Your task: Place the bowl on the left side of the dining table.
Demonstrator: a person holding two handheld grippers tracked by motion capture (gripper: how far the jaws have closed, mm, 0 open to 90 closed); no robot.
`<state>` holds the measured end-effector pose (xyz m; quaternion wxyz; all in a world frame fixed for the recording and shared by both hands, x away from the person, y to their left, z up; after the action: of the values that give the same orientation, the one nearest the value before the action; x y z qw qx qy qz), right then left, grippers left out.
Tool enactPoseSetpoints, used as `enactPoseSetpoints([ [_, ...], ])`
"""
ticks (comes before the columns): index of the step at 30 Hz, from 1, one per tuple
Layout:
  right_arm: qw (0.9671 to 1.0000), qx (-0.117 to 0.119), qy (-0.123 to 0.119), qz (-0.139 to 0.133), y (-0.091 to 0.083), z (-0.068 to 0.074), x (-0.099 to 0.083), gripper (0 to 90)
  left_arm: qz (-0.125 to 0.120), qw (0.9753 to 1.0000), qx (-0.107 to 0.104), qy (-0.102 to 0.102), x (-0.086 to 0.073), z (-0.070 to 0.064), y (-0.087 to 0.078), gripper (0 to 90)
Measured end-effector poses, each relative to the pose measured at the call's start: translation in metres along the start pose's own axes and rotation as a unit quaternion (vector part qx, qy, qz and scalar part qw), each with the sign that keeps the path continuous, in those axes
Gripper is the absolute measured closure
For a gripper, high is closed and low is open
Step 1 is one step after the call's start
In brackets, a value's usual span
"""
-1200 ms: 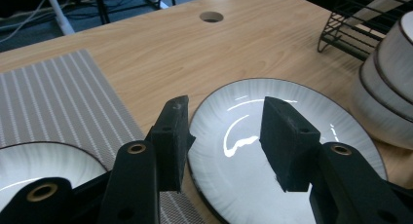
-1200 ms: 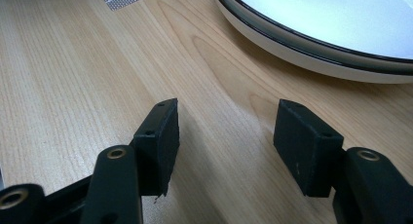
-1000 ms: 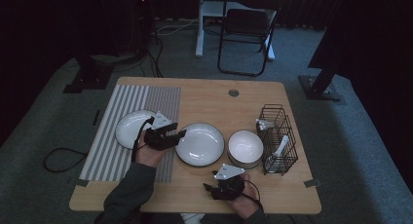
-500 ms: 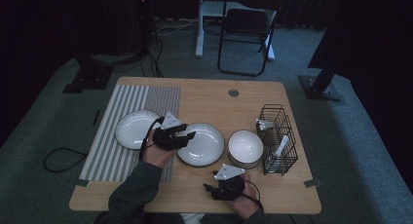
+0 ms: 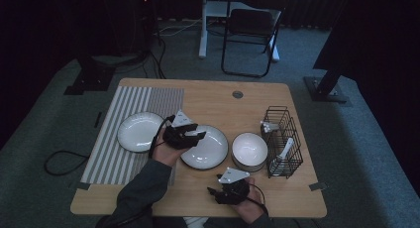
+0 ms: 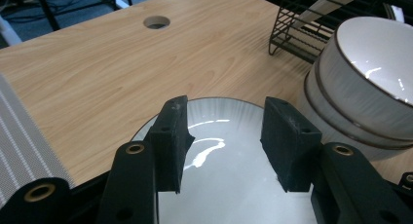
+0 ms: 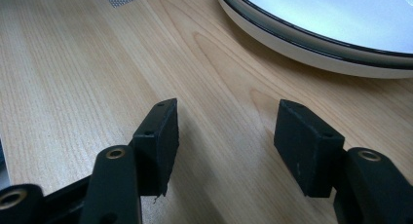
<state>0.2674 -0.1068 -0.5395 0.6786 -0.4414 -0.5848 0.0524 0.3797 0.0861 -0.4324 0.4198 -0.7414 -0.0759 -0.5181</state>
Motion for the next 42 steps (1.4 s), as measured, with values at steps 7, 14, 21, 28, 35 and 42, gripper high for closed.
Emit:
enactPoseSetpoints([
  [7, 1.0, 0.001, 0.001, 0.0, -0.001, 0.0, -0.001, 41.5, 0.011, 0.9997, -0.003, 0.021, 0.01, -0.006, 0.007, 54.1],
  [14, 1.0, 0.001, 0.001, 0.0, -0.001, 0.0, -0.001, 41.4, 0.009, 0.9994, -0.013, 0.032, 0.02, -0.014, 0.011, 54.1],
  [21, 1.0, 0.001, 0.001, 0.0, -0.001, 0.0, -0.001, 41.4, 0.009, 0.9989, -0.021, 0.042, 0.028, -0.023, 0.016, 54.0],
  [28, 1.0, 0.001, 0.0, -0.001, -0.001, 0.0, -0.001, 41.4, 0.007, 0.9985, -0.03, 0.045, 0.035, -0.028, 0.019, 54.0],
  [35, 1.0, 0.001, 0.002, -0.001, -0.001, 0.0, -0.001, 41.3, 0.01, 0.9979, -0.036, 0.052, 0.039, -0.035, 0.024, 53.9],
  [42, 1.0, 0.001, 0.001, -0.001, -0.001, 0.0, -0.001, 41.3, 0.014, 0.9974, -0.039, 0.06, 0.042, -0.041, 0.029, 53.8],
])
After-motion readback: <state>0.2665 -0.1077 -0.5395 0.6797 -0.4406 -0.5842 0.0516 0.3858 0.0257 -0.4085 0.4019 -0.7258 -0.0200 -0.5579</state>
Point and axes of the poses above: each handheld gripper's, and its own axes: y roughly forward along the jaws, x roughly out of its top, z roughly to its left, the point moved 2 cm from there along y, roughly forward along the jaws, and after that the axes turned 5 degrees about -y, right-handed, at the moved point
